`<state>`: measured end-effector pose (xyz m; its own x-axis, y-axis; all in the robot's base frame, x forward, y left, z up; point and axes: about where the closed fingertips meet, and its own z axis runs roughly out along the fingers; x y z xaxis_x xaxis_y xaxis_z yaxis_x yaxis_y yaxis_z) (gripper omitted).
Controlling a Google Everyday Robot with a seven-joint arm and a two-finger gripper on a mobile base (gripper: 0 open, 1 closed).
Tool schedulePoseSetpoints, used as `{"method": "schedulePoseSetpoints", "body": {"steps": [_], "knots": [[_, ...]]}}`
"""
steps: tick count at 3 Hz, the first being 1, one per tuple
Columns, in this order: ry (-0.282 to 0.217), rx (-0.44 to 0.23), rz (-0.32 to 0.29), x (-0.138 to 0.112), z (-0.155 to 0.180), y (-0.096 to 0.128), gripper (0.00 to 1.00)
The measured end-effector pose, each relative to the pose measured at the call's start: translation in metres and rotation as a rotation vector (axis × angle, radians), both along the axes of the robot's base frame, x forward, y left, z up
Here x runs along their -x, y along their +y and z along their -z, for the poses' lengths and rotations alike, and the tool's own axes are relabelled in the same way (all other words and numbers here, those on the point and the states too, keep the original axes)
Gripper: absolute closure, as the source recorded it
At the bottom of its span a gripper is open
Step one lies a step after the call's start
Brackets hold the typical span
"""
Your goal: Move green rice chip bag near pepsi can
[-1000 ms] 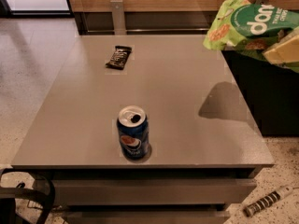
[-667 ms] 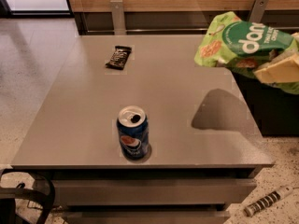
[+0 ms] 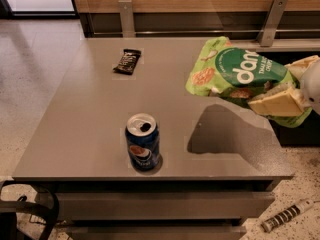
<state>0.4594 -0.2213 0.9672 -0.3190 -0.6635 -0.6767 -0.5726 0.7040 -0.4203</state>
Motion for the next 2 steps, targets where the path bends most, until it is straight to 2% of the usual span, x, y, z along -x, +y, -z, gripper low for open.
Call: {"method": "schedulePoseSetpoints", "body": {"steps": [1,2], "knots": [[0.034,-0.021,-0.002,0.011,0.022,0.011,1.00],[0.094,-0.020,0.022,0.016,0.053,0.015,1.00]]}}
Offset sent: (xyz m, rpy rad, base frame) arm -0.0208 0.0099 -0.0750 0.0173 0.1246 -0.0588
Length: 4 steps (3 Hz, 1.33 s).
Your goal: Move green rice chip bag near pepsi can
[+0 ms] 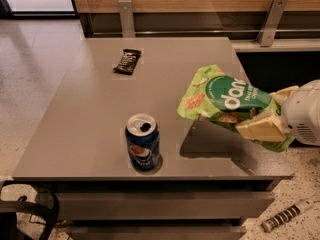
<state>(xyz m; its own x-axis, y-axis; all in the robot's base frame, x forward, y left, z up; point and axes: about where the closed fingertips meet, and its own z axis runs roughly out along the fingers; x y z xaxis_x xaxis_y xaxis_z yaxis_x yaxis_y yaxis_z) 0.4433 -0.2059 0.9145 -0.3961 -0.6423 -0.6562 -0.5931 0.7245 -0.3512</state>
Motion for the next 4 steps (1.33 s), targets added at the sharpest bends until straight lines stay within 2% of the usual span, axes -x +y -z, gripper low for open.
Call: {"method": "schedulePoseSetpoints", "body": {"steps": [1,2,3,4], "knots": [[0.064,0.038,0.006,0.003,0.021,0.002,1.00],[0.113,0.071,-0.050,0.010,0.033,0.012,1.00],[0.144,0.092,-0.091,0.016,0.040,0.017,0.83],[0.144,0.092,-0.092,0.016,0.040,0.017,0.58]]}}
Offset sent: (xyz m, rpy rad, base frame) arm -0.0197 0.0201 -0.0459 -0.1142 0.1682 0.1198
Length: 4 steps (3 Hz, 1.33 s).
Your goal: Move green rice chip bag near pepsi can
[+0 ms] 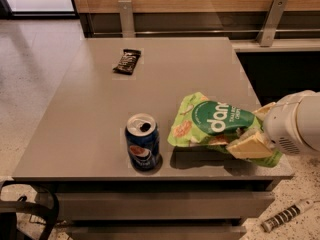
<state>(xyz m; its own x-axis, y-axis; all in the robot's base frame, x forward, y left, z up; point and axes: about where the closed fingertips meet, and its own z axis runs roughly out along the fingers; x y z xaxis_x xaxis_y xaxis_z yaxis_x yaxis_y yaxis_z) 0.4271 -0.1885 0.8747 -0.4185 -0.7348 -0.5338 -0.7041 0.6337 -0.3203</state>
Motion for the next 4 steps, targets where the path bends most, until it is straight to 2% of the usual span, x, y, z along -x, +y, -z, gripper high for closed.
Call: {"method": "schedulePoseSetpoints", "body": {"steps": [2,3,4], "knots": [[-0.001,0.000,-0.002,0.0000,-0.0004,0.0011,0.13],[-0.002,0.001,-0.003,0.0001,-0.0006,0.0018,0.00],[-0.002,0.001,-0.003,0.0001,-0.0006,0.0018,0.00]]}}
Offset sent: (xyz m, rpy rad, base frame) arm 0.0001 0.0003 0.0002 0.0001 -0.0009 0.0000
